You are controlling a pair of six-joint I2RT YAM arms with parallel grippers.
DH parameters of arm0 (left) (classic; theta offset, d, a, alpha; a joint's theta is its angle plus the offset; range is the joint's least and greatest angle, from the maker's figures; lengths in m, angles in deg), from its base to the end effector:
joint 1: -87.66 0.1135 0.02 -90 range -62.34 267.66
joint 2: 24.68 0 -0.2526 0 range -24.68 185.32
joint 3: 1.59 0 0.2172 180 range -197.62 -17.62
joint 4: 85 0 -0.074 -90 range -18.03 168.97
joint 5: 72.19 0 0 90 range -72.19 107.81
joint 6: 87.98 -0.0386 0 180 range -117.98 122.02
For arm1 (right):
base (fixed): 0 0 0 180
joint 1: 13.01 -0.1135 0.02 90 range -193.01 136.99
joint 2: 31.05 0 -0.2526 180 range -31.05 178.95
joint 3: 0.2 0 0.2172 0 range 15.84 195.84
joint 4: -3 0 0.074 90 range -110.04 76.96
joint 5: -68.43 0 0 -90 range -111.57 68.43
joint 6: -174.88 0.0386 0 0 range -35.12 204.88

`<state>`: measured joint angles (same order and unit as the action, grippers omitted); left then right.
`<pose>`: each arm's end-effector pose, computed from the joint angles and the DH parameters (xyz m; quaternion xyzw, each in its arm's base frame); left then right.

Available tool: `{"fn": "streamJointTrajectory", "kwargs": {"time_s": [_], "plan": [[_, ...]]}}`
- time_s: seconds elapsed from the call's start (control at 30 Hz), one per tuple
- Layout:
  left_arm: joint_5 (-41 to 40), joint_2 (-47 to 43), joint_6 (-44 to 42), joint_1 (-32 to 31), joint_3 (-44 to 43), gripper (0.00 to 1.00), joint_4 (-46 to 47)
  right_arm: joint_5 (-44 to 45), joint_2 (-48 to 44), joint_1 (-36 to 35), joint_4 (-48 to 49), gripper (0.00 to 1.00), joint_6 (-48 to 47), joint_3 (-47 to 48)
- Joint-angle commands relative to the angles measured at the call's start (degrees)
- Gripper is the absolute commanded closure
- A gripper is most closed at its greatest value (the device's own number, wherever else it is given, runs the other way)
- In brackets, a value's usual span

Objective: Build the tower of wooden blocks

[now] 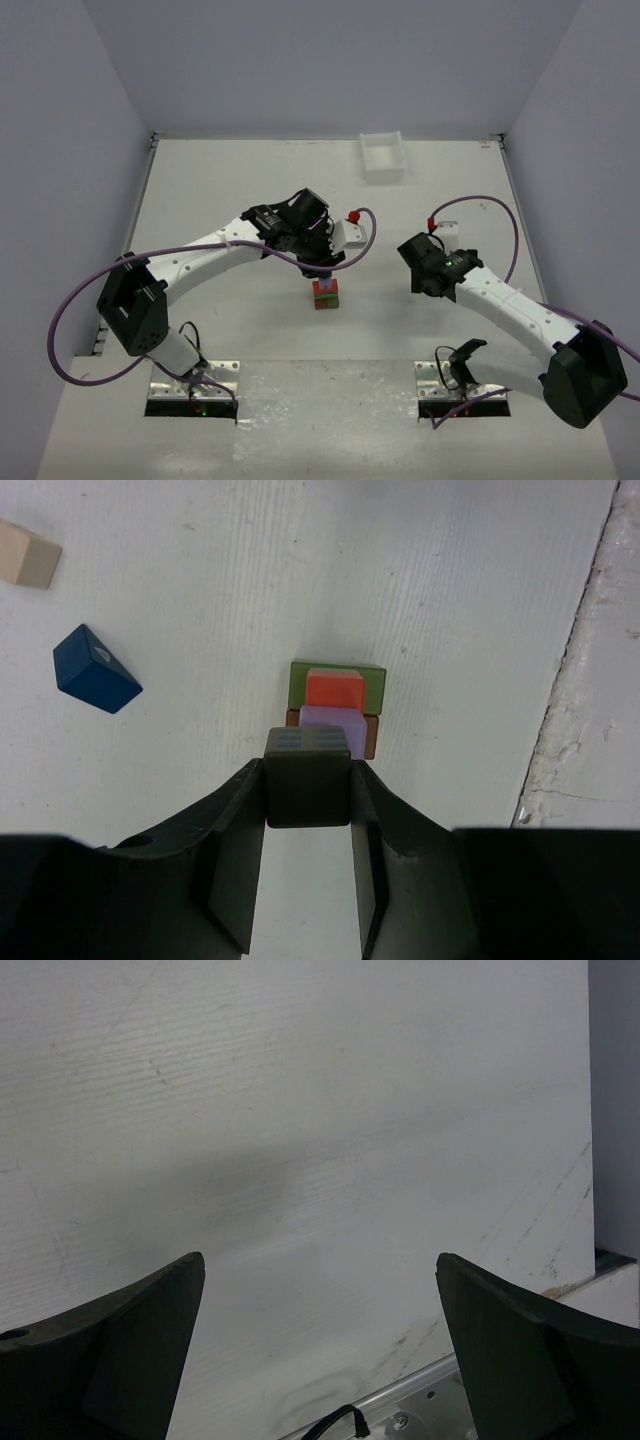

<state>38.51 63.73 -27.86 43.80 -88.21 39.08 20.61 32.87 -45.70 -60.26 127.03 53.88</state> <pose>0.1989 -0.2100 0.2661 0.6069 0.7260 -0.2046 0.2505 0.1426 0.0607 0.2051 0.1288 0.9154 -0.1994 0.3252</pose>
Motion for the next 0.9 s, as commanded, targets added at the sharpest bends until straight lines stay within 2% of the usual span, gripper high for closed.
{"fn": "streamJointTrajectory", "kwargs": {"time_s": [0.0, 0.87], "plan": [[2.23, -0.95, -1.53, -0.53, -0.39, 0.96, -0.11, 2.44, -0.20, 0.34, -0.50, 0.01, 2.01, 0.63], [4.52, 0.95, -5.26, -0.78, -0.44, 0.91, -1.17, 2.30, -0.80, 0.27, -0.41, 0.01, 2.06, 0.45]]}}
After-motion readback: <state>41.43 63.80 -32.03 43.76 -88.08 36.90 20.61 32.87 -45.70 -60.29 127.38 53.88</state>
